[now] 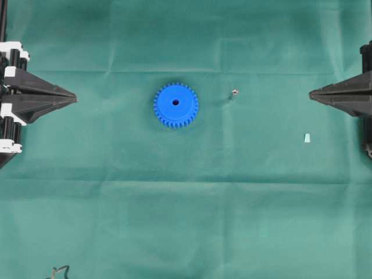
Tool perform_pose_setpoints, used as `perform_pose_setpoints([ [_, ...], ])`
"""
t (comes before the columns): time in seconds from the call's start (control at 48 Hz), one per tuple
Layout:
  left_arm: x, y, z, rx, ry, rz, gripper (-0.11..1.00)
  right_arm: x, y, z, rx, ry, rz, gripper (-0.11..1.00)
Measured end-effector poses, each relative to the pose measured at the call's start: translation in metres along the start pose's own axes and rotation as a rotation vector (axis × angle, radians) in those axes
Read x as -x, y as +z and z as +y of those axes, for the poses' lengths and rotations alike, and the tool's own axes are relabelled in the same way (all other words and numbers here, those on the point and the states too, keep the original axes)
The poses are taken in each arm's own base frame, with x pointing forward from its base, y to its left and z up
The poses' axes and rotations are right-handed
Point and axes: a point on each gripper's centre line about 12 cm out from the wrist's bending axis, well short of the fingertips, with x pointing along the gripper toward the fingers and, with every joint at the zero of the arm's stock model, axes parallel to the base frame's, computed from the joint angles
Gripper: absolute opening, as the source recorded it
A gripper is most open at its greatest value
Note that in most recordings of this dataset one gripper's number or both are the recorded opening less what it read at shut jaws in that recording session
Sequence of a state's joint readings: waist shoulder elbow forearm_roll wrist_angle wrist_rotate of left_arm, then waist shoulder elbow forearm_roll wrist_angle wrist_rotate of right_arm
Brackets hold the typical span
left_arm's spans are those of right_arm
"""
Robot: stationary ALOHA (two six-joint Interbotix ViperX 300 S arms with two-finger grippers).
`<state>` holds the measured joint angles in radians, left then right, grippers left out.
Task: Insert the shaft into the center hole of the gear.
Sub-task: 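Move the right gripper over the small silver shaft and lower it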
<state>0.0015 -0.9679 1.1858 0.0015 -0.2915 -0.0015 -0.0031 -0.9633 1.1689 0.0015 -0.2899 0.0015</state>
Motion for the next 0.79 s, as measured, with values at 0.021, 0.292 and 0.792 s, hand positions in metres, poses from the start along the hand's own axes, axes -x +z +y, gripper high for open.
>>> perform_pose_setpoints([
  [0.021,0.0,0.0,0.0,0.0,0.0,0.002,0.0,0.0,0.0,0.0,0.0,0.0,0.0,0.03],
  [0.292,-0.003,0.004,-0.001,-0.01,-0.004,0.008,0.0,-0.006,-0.006,-0.004,-0.001,-0.017,0.09,0.03],
  [0.792,-0.003,0.001,0.0,-0.01,-0.003,0.025,0.0,-0.051,-0.051,-0.057,-0.041,-0.225,0.364,0.08],
])
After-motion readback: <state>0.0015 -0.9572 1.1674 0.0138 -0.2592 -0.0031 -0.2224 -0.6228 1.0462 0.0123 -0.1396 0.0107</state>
